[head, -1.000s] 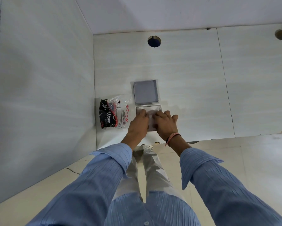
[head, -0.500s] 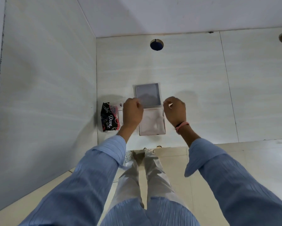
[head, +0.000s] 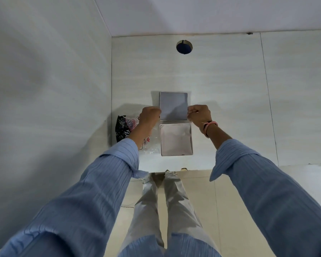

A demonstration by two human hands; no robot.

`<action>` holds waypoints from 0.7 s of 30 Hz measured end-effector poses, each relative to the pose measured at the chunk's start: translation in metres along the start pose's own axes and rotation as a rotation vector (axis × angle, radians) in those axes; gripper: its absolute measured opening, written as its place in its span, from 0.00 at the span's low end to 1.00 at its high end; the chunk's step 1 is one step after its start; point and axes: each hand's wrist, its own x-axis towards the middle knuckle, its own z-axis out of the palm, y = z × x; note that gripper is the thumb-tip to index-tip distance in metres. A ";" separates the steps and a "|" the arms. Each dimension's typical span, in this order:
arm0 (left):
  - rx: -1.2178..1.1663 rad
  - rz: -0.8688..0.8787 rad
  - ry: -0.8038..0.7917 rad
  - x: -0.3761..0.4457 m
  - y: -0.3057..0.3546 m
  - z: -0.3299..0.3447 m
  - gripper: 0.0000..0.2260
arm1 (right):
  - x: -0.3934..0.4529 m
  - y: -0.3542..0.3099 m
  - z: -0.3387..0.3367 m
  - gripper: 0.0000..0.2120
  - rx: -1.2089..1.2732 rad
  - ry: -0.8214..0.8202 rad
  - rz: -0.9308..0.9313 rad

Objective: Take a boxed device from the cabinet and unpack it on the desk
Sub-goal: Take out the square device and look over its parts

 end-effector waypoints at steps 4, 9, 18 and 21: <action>-0.289 0.089 -0.014 -0.020 0.008 -0.004 0.12 | -0.011 -0.015 -0.011 0.15 0.318 0.043 0.007; -0.581 0.108 -0.010 -0.044 0.004 -0.010 0.19 | -0.048 -0.039 -0.025 0.09 0.780 0.033 0.026; -0.587 0.077 0.069 -0.076 -0.026 -0.006 0.18 | -0.097 -0.005 -0.016 0.11 0.734 0.089 -0.039; -0.614 0.059 0.084 -0.083 -0.042 -0.001 0.18 | -0.107 0.012 -0.012 0.11 0.635 0.110 -0.049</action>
